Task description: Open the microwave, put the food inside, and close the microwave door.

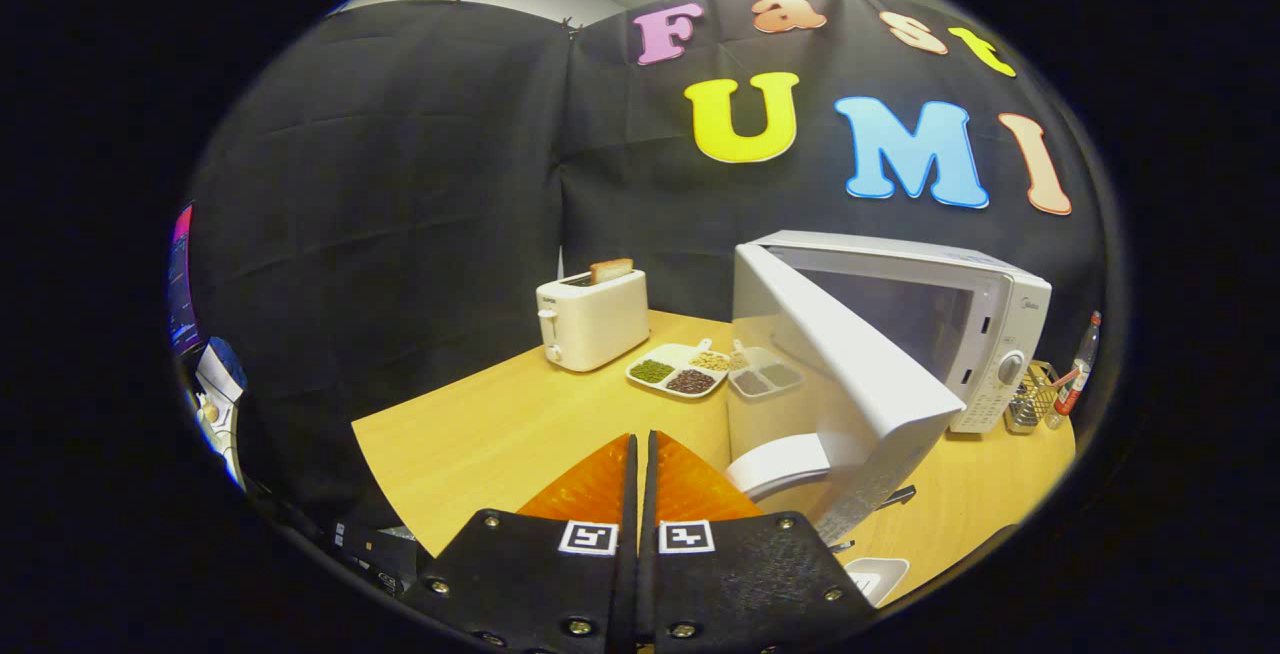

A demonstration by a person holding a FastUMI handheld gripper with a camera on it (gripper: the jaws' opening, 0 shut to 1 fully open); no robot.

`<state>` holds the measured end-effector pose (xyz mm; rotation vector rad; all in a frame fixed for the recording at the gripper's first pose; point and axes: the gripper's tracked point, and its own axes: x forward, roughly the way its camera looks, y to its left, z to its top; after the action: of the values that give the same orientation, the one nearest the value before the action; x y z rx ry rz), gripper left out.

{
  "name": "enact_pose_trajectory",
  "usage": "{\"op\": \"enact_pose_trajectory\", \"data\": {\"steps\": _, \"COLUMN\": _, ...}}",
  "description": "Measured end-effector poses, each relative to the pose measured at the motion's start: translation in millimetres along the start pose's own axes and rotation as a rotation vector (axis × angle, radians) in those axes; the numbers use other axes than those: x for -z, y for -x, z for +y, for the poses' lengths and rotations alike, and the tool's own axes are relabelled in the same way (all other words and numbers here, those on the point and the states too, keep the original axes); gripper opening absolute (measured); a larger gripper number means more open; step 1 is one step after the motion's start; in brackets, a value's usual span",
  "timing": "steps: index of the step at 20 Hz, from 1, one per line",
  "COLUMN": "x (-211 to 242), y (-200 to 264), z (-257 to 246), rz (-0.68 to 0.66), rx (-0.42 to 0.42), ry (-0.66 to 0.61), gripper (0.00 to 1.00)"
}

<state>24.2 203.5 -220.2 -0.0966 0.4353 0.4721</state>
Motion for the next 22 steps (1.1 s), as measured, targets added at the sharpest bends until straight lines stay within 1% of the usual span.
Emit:
{"op": "enact_pose_trajectory", "data": {"steps": 8, "x": -6, "y": -7, "z": -97, "rz": 0.003, "rx": 0.147, "ry": -0.074, "gripper": 0.01}}
{"op": "enact_pose_trajectory", "data": {"steps": 22, "x": -19, "y": -38, "z": -213, "rz": 0.005, "rx": 0.330, "ry": -0.165, "gripper": 0.01}}
